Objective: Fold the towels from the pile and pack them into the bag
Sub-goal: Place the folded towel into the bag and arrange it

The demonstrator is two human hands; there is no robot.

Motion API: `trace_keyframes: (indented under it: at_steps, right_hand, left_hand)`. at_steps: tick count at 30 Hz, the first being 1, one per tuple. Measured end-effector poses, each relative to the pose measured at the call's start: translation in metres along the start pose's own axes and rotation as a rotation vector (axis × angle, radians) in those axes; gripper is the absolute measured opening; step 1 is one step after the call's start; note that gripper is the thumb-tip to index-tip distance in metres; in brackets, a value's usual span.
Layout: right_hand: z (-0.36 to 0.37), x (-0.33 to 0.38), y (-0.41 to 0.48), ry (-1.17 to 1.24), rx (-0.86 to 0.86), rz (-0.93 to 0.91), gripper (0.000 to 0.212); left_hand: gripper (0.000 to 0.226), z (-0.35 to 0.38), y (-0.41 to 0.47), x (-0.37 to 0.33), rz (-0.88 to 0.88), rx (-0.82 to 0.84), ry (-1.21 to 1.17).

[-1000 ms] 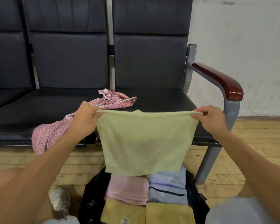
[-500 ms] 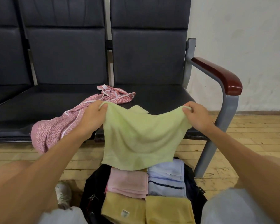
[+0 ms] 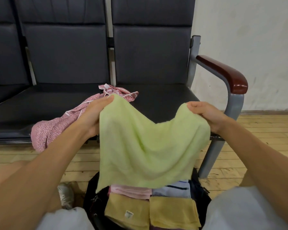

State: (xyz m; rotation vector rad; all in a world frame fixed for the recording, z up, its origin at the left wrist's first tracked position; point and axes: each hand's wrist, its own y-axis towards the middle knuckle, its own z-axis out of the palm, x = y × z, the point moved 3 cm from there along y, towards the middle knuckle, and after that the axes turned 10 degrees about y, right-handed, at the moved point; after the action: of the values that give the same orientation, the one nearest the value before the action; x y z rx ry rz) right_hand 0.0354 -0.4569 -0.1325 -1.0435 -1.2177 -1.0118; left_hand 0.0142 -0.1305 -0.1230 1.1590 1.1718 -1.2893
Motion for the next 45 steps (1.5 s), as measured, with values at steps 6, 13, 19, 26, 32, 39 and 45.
trace_keyframes:
  at_steps: [6,13,19,26,32,39,45]
  right_hand:
    - [-0.023,0.002,0.017,-0.057,-0.499,-0.168,0.019]
    - [-0.031,0.007,0.017,-0.409,-0.756,-0.399,0.020]
    - [-0.037,0.010,0.017,-0.554,-0.793,-0.429,0.025]
    - [-0.032,0.011,0.012,-0.646,-0.785,-0.448,0.024]
    - [-0.029,0.006,0.017,-0.498,-0.788,-0.363,0.013]
    - [-0.032,0.012,0.045,-0.471,-0.753,-0.224,0.024]
    - [-0.035,0.017,0.096,-0.396,-0.734,-0.160,0.019]
  left_hand:
    - [0.018,-0.015,0.007,-0.001,0.352,-0.581,0.654]
    - [0.019,-0.019,0.003,-0.003,0.543,-0.680,0.772]
    - [0.016,-0.023,0.005,-0.005,0.520,-0.682,0.757]
    - [0.015,-0.027,0.012,0.002,0.408,-0.645,0.630]
    - [0.016,-0.021,0.016,0.007,0.321,-0.543,0.420]
    - [0.016,-0.011,0.044,0.003,0.300,-0.393,0.314]
    - [0.020,-0.013,0.094,0.000,0.284,-0.447,0.427]
